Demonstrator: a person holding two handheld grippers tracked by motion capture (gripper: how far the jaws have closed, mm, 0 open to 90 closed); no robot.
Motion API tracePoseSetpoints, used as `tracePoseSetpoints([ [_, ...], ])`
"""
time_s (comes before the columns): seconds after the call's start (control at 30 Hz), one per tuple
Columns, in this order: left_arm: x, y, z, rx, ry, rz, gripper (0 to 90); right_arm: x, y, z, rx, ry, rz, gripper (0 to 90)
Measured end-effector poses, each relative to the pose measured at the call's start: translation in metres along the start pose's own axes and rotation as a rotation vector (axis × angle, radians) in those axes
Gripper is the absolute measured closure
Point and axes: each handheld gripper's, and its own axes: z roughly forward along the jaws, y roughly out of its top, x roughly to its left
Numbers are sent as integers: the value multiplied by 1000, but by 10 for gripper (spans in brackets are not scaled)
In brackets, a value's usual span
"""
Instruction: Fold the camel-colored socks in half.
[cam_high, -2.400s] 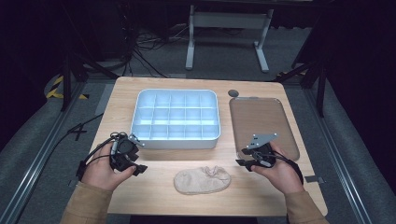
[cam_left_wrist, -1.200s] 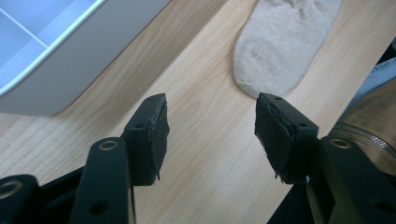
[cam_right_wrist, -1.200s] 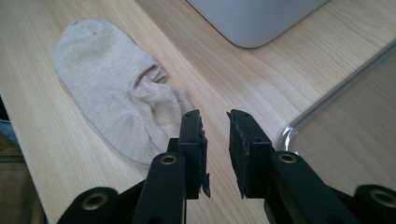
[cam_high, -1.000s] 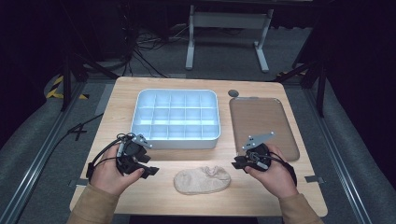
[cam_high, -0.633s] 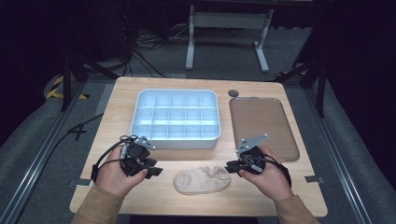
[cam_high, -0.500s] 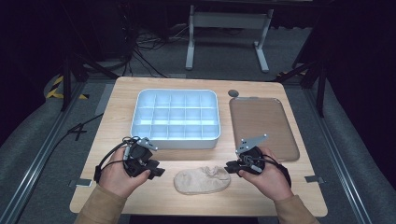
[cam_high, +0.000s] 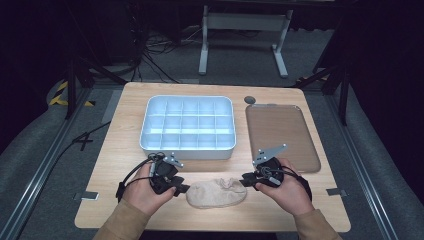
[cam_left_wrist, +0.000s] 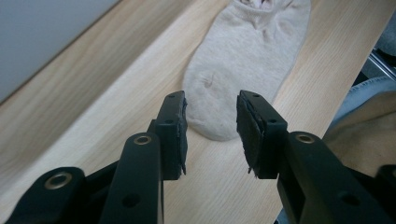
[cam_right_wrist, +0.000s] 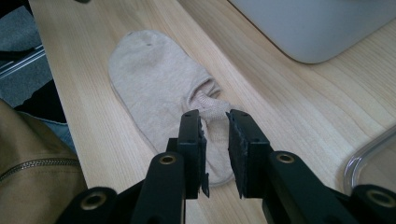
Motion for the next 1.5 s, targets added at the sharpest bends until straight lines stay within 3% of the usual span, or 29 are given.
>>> tracePoseSetpoints([
  [0.17,-3,3,9,42,1,6,636,-1,-1,0,-2,0,3,754],
  [0.57,-4,5,26,77,13,8,625,-1,-4,1,10,8,12,736],
  [0.9,-5,8,42,116,51,1,584,-2,-5,3,13,4,8,726],
  [1.5,-9,8,53,165,79,12,557,0,-5,4,9,-6,-9,684],
])
